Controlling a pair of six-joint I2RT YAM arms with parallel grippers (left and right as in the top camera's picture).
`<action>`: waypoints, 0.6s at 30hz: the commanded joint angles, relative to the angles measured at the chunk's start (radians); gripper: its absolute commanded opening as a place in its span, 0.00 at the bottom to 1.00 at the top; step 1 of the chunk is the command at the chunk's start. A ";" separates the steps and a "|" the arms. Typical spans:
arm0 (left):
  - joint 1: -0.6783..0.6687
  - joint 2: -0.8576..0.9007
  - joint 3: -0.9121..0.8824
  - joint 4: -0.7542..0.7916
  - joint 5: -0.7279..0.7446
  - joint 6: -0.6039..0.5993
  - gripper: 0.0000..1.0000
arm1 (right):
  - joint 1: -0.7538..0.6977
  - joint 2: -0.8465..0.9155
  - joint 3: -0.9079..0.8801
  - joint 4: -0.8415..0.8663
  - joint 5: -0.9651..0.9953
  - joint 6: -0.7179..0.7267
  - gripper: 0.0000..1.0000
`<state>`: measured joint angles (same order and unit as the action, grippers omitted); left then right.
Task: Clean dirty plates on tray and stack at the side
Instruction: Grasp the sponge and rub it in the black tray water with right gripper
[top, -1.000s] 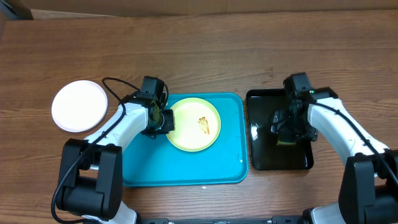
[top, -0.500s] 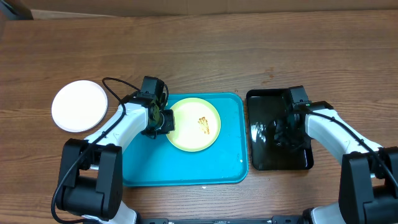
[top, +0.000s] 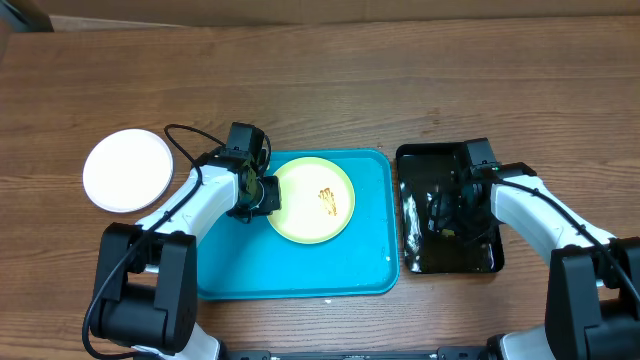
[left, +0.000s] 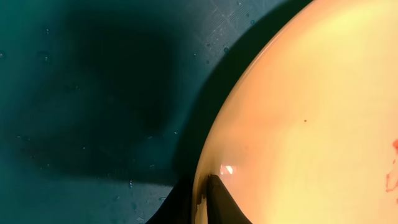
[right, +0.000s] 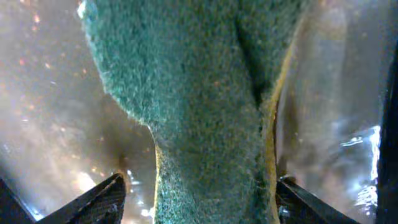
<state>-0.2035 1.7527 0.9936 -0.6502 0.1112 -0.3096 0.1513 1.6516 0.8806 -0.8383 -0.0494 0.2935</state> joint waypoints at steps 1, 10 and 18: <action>-0.006 0.008 -0.013 0.000 -0.019 0.018 0.11 | 0.001 -0.022 -0.003 0.001 -0.018 -0.009 0.72; -0.006 0.008 -0.013 0.001 -0.019 0.018 0.11 | 0.001 -0.022 -0.005 -0.028 -0.071 -0.006 0.04; -0.006 0.008 -0.013 -0.001 -0.036 0.018 0.11 | -0.001 -0.022 0.020 -0.026 -0.082 -0.007 0.76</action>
<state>-0.2035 1.7527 0.9932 -0.6502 0.0994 -0.3096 0.1513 1.6501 0.8806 -0.8650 -0.1249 0.2829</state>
